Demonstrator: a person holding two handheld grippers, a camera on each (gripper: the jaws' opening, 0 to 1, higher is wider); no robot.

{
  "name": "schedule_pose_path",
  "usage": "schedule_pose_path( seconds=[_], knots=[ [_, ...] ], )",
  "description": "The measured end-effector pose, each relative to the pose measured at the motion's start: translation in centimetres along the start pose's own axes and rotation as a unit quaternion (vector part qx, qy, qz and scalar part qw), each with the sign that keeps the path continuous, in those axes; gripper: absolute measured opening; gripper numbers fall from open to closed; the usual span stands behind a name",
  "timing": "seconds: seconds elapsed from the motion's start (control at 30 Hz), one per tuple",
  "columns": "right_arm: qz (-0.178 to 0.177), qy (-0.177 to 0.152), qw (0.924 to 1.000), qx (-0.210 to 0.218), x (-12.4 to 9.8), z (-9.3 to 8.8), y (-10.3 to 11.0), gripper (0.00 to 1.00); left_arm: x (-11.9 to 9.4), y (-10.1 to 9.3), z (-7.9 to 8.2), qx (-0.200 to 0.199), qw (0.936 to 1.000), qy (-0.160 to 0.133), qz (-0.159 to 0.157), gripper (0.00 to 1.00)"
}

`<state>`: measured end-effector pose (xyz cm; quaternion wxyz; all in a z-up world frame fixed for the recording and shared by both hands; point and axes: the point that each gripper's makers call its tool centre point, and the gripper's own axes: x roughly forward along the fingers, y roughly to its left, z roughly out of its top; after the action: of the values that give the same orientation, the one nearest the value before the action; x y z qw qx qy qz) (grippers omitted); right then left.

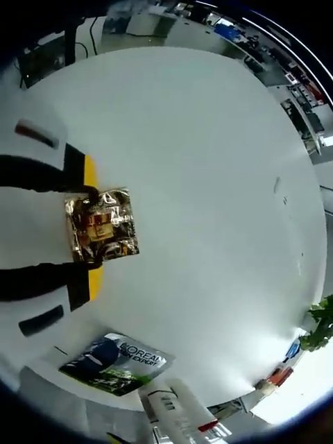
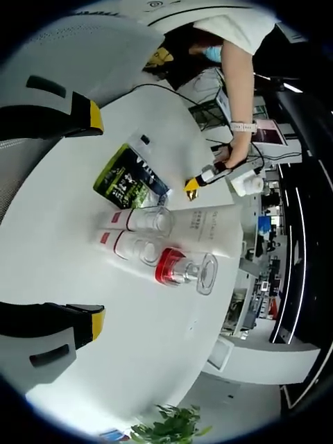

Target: Arrange the skincare products in the storage area until every visible bottle or jar stands upright without overlapping.

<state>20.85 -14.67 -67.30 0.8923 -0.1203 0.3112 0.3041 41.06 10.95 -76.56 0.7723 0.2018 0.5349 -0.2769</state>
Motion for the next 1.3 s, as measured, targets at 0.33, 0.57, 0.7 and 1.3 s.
schedule_pose_path(
  seconds=[0.33, 0.57, 0.7, 1.3],
  knots=[
    [-0.002, -0.006, 1.0000, -0.001, -0.2, 0.3, -0.1, 1.00, -0.1, -1.3, -0.4, 0.088, 0.9956, 0.010, -0.031, 0.35],
    [-0.002, -0.006, 1.0000, -0.002, -0.3, 0.2, 0.0, 1.00, 0.1, -2.3, -0.3, 0.137, 0.9895, 0.003, -0.046, 0.36],
    [-0.003, -0.006, 1.0000, -0.003, -0.4, 0.2, 0.1, 1.00, -0.1, -2.9, -0.8, 0.143, 0.9884, 0.004, -0.050, 0.36],
    [-0.004, -0.012, 0.9999, -0.006, -0.6, 0.4, 0.4, 1.00, -1.7, -8.2, -3.9, 0.225, 0.9719, 0.005, -0.068, 0.36]
  ],
)
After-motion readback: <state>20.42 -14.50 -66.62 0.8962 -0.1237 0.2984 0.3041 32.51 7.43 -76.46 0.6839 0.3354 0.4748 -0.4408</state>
